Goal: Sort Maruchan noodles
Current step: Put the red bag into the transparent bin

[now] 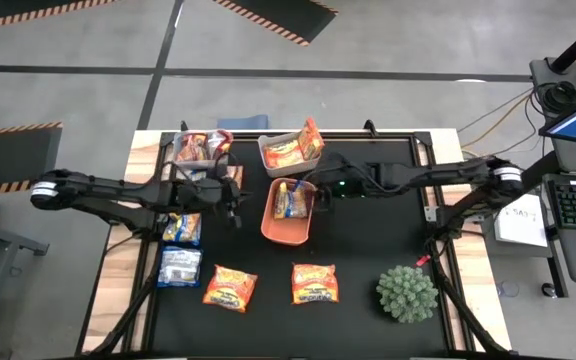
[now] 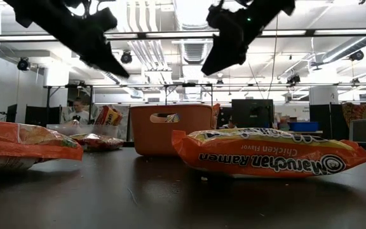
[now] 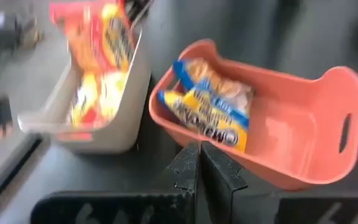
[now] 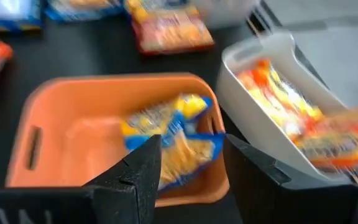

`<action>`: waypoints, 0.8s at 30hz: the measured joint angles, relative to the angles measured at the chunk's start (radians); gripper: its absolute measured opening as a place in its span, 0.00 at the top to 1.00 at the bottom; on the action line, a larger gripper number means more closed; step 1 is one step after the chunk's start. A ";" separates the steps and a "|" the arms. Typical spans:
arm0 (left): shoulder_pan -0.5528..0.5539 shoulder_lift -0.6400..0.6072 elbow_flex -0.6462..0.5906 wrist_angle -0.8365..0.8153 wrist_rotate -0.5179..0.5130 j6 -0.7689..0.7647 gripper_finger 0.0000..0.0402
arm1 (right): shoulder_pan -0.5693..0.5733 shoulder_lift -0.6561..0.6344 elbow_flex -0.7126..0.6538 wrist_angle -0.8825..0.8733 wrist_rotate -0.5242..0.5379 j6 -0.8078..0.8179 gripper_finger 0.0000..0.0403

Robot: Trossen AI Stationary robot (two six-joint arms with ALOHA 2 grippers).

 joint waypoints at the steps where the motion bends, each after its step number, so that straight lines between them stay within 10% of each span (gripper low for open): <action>1: 0.000 0.008 0.000 -0.019 -0.009 -0.042 1.00 | -0.003 -0.026 -0.033 0.041 -0.014 -0.015 0.61; 16: 0.018 0.038 0.000 -0.440 -0.117 -0.749 0.83 | -0.086 -0.309 -0.238 0.337 -0.193 -0.239 0.61; 24: 0.111 0.090 0.000 -0.525 -0.157 -0.828 0.63 | -0.151 -0.331 -0.249 0.340 -0.212 -0.299 0.61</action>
